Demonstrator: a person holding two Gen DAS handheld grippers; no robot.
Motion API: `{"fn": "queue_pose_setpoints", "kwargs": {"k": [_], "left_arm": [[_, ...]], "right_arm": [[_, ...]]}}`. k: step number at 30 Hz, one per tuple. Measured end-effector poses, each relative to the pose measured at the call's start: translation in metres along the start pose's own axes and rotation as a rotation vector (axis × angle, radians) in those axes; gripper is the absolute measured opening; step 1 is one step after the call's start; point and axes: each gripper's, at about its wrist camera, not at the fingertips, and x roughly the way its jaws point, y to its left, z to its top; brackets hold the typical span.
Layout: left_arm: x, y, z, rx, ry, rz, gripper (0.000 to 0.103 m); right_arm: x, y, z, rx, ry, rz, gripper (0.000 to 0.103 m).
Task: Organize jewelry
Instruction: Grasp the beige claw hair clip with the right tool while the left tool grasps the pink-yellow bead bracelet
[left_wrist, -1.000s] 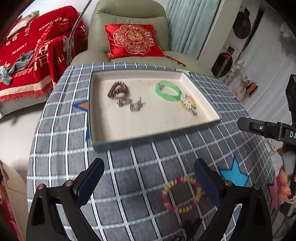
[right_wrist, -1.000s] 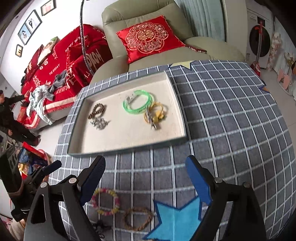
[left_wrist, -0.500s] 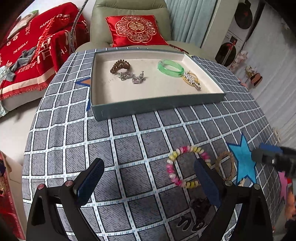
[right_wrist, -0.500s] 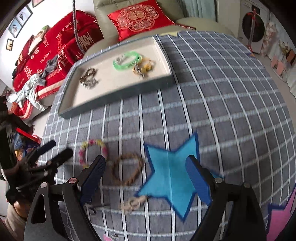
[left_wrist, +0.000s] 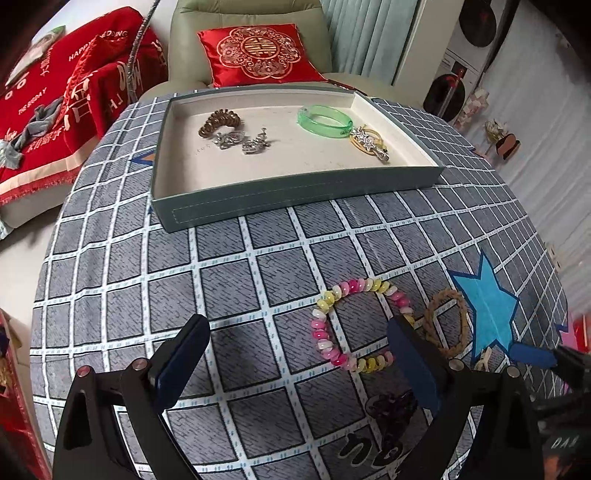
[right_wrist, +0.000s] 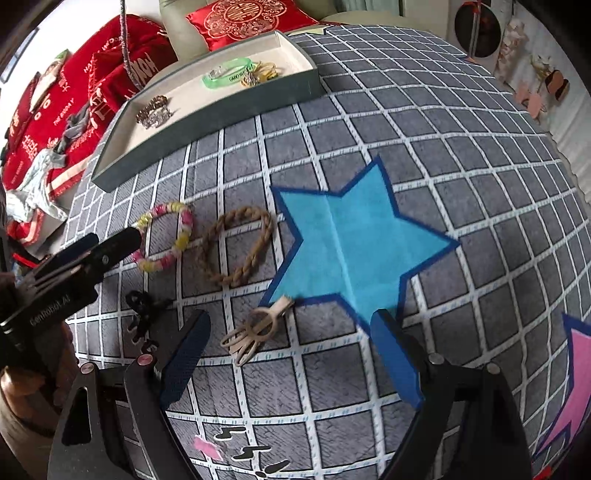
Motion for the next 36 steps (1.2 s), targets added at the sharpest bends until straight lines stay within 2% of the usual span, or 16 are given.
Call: {"fn": "queue_pose_setpoints", "kwargs": {"k": [5,9,12,14,19,22,24,30,32,34,36], "left_arm": [[0.006,-0.004,0.0,0.023,0.008,-0.001,0.103],[0.009,-0.007,0.001,0.039,0.007,-0.002,0.101],[0.01,-0.009,0.003,0.045,0.011,-0.017,0.101],[0.01,-0.011,0.003,0.057,0.006,-0.017,0.092],[0.011,-0.019,0.002,0.09,0.01,-0.023,0.091],[0.012,-0.024,0.0,0.113,0.01,-0.017,0.09],[0.012,-0.029,0.0,0.136,0.007,-0.007,0.081],[0.012,-0.033,-0.001,0.154,0.017,-0.007,0.081],[0.011,-0.034,-0.002,0.158,0.018,-0.007,0.081],[0.01,-0.036,-0.002,0.167,0.015,-0.004,0.071],[0.01,-0.038,-0.002,0.176,0.02,-0.002,0.071]], "right_arm": [[0.002,0.008,-0.004,0.013,-0.031,-0.052,0.089],[0.002,0.012,-0.005,0.012,-0.056,-0.1,0.081],[0.004,0.017,-0.004,0.0,-0.063,-0.124,0.079],[0.005,0.021,-0.005,-0.015,-0.069,-0.141,0.078],[0.007,0.029,-0.011,-0.067,-0.087,-0.184,0.074],[0.005,0.031,-0.013,-0.084,-0.091,-0.177,0.067],[0.004,0.033,-0.013,-0.094,-0.094,-0.169,0.057],[0.002,0.033,-0.013,-0.099,-0.099,-0.157,0.036],[0.002,0.031,-0.013,-0.098,-0.099,-0.153,0.032],[0.001,0.028,-0.012,-0.096,-0.099,-0.148,0.025],[0.001,0.024,-0.012,-0.093,-0.099,-0.136,0.023]]}}
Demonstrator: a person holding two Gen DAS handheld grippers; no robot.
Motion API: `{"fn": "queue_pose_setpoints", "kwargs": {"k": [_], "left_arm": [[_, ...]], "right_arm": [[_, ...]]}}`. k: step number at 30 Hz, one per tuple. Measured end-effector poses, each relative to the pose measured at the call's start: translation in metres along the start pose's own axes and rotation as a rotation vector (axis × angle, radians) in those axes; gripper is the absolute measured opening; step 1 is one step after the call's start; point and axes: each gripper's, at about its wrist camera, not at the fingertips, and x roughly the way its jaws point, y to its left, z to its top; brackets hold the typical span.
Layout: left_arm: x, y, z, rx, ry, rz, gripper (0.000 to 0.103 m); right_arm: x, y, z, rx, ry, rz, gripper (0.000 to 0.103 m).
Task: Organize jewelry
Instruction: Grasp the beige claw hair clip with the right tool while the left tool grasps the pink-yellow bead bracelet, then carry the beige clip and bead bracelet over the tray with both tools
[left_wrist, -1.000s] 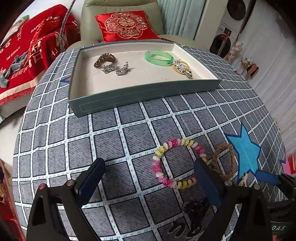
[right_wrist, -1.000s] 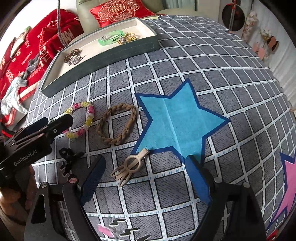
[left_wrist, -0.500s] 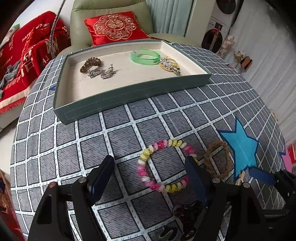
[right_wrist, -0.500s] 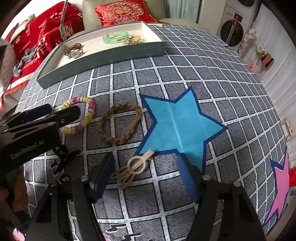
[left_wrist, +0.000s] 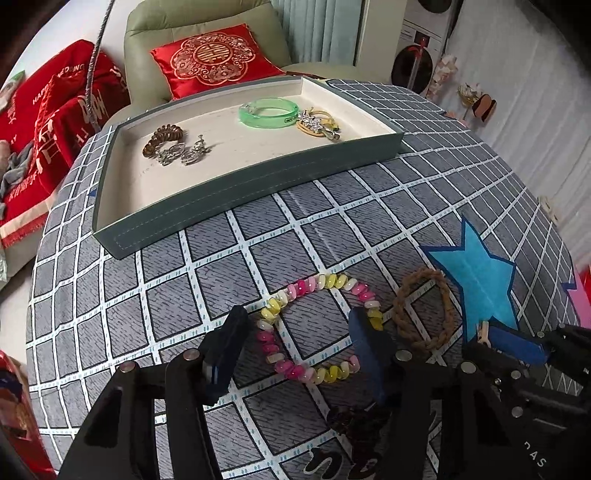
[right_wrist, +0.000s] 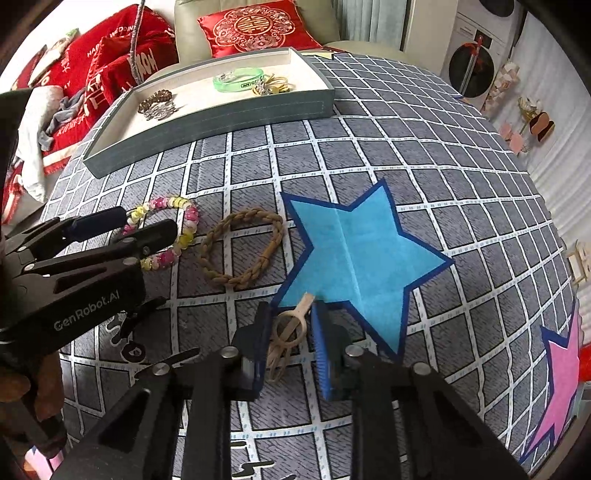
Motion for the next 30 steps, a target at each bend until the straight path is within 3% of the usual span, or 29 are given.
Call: {"fn": "queue_pose_setpoints", "kwargs": {"k": [2,6,7,8,30], "left_arm": [[0.0,-0.001,0.0,0.0,0.001,-0.003,0.069],[-0.002,-0.002,0.0,0.01,-0.002,-0.002,0.04],[-0.001,-0.002,0.001,0.008,-0.001,-0.006,0.028],[-0.001,-0.001,0.001,0.005,0.0,-0.009,0.025],[-0.025,-0.001,-0.004,-0.024,-0.05,-0.093,0.025]], "right_arm": [[0.0,0.0,0.0,-0.005,0.0,0.006,0.023],[0.0,-0.002,-0.001,-0.004,-0.005,0.021,0.023],[0.0,-0.003,-0.001,-0.003,-0.004,0.026,0.023],[0.0,-0.003,-0.001,-0.001,-0.004,0.03,0.023],[-0.017,-0.04,0.004,0.095,-0.029,0.205,0.023]]}}
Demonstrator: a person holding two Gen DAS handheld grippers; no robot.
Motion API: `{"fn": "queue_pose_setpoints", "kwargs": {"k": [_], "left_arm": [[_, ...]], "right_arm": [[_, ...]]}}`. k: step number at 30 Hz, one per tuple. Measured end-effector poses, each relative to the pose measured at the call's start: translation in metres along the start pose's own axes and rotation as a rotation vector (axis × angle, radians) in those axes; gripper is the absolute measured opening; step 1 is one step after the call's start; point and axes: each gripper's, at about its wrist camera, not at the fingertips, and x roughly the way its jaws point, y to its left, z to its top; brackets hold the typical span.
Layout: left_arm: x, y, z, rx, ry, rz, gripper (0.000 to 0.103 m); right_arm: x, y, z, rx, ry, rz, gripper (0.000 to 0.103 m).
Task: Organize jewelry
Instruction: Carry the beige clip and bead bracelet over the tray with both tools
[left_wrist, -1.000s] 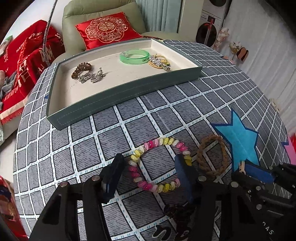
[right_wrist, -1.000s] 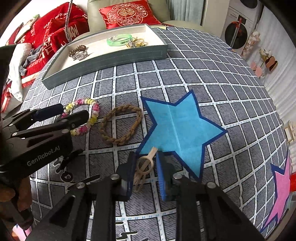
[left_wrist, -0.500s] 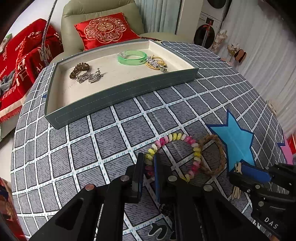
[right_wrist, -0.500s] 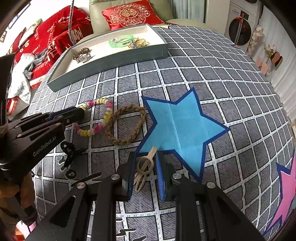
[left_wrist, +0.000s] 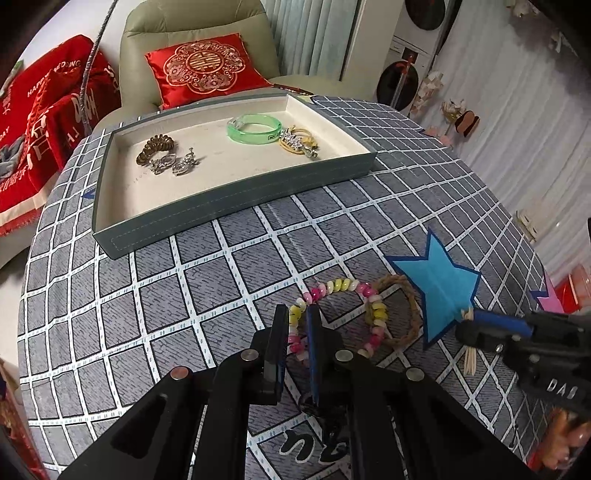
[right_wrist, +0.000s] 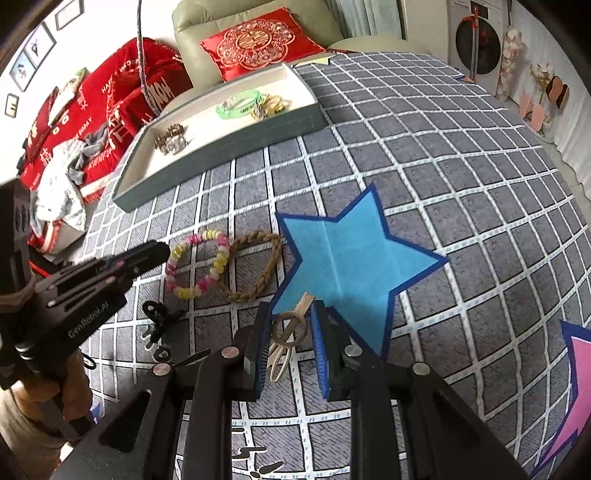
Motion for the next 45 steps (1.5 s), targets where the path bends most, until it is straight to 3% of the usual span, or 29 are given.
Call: {"fn": "queue_pose_setpoints", "kwargs": {"k": [6,14,15,16,17,19,25,27,29,30,33,35,37,45], "left_arm": [[0.0,-0.002,0.002,0.008,0.008,-0.001,0.025],[0.003,0.003,0.002,-0.02,0.027,0.073,0.026],[0.003,0.006,0.002,-0.025,0.029,0.076,0.044],[0.002,0.007,0.002,-0.032,0.03,0.081,0.095],[0.0,0.01,0.002,-0.046,0.018,0.096,0.103],[-0.005,0.011,0.006,-0.044,-0.029,0.109,0.103],[0.008,0.008,0.014,-0.004,0.001,0.141,0.103],[0.019,0.007,0.015,0.011,0.04,0.136,0.093],[0.026,0.004,0.008,0.017,0.072,0.108,0.09],[0.028,0.002,0.006,0.026,0.079,0.1,0.082],[0.03,-0.008,0.001,0.075,0.082,0.11,0.077],[0.027,-0.015,-0.001,0.107,0.07,0.106,0.061],[0.025,-0.02,-0.001,0.126,0.069,0.093,0.023],[0.016,-0.012,0.003,0.061,0.048,0.024,0.023]], "right_arm": [[-0.008,-0.006,0.007,0.011,-0.023,0.015,0.023],[-0.005,-0.011,0.004,0.026,-0.015,0.047,0.023],[-0.005,-0.011,0.004,0.027,-0.015,0.05,0.023],[-0.006,-0.011,0.004,0.028,-0.015,0.053,0.023],[-0.006,-0.012,0.004,0.03,-0.016,0.055,0.023],[-0.007,-0.013,0.003,0.035,-0.018,0.06,0.023],[-0.007,-0.016,0.001,0.042,-0.019,0.063,0.023],[-0.008,-0.017,0.001,0.042,-0.02,0.062,0.023],[-0.008,-0.017,0.001,0.041,-0.02,0.061,0.023],[-0.009,-0.017,0.0,0.04,-0.02,0.058,0.023],[-0.011,-0.019,-0.001,0.044,-0.023,0.055,0.023],[-0.011,-0.021,0.0,0.046,-0.023,0.051,0.023],[-0.011,-0.022,0.001,0.049,-0.021,0.048,0.023],[-0.013,-0.022,0.006,0.037,-0.029,0.043,0.023]]}}
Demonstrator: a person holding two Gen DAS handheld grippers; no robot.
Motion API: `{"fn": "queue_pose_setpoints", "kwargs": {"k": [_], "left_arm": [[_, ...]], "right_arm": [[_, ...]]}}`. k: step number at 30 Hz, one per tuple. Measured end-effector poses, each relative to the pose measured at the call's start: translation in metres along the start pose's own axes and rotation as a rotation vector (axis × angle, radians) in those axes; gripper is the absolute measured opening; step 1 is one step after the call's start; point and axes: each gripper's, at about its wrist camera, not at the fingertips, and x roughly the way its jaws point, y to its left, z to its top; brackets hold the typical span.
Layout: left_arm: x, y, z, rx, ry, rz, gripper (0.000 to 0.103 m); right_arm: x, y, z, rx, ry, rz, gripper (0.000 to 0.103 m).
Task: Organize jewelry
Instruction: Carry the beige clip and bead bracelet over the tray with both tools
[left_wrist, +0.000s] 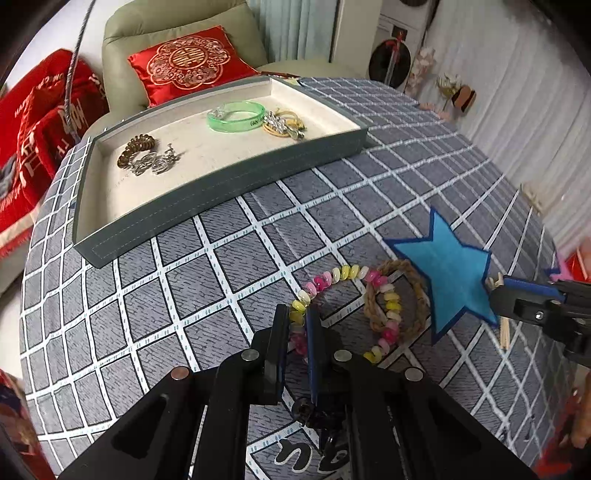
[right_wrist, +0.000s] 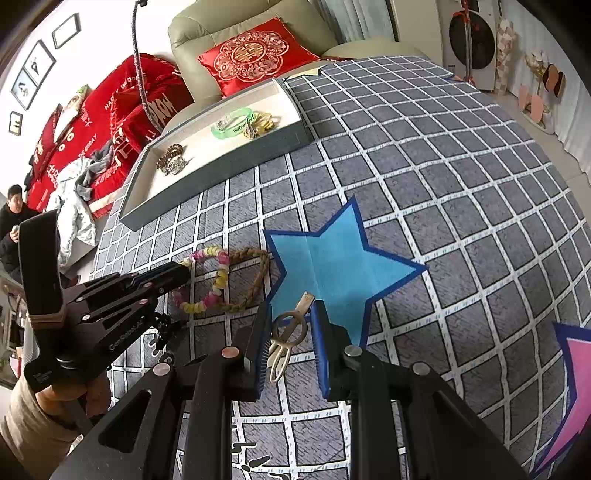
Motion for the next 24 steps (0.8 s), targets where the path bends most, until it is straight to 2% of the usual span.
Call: {"fn": "queue_pose_setpoints", "kwargs": {"k": [11,24], "left_arm": [[-0.03,0.009,0.018,-0.055,-0.077,-0.06,0.023],[-0.048,0.034,0.054,-0.132,-0.163,-0.072,0.024]], "right_arm": [[-0.01,0.007,0.025,-0.04,-0.031,-0.016,0.023],[-0.013,0.026,0.076,-0.101,-0.062,0.006,0.023]]}}
